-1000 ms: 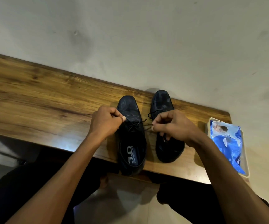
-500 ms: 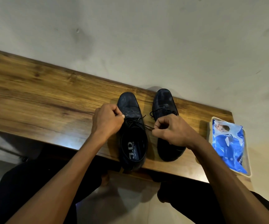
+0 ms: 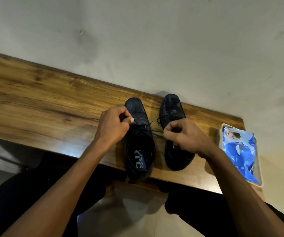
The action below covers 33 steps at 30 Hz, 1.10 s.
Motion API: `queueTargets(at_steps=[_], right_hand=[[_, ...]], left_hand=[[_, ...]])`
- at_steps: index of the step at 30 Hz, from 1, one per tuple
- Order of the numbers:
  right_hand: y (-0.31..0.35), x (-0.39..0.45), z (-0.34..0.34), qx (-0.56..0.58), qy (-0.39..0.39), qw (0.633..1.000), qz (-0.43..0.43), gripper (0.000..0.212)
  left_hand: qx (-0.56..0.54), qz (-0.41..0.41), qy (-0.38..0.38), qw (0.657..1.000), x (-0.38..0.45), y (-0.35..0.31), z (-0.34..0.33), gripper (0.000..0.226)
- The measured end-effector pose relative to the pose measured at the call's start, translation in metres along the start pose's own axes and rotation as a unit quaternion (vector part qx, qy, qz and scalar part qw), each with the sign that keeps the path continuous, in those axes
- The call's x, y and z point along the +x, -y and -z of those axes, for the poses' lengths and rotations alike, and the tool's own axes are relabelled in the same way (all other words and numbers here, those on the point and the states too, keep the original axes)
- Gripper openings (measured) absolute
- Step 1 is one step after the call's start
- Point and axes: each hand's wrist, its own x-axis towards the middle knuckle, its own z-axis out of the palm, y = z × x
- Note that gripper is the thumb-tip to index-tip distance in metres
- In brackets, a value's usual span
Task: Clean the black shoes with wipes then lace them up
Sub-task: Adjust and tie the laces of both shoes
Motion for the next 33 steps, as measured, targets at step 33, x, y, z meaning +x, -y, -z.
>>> queueTargets(at_steps=[33], right_hand=[[0.041, 0.067, -0.032, -0.311, 0.042, 0.914, 0.257, 0.034]], left_hand=[[0.081, -0.039, 0.165, 0.982, -0.011, -0.022, 0.021, 0.016]])
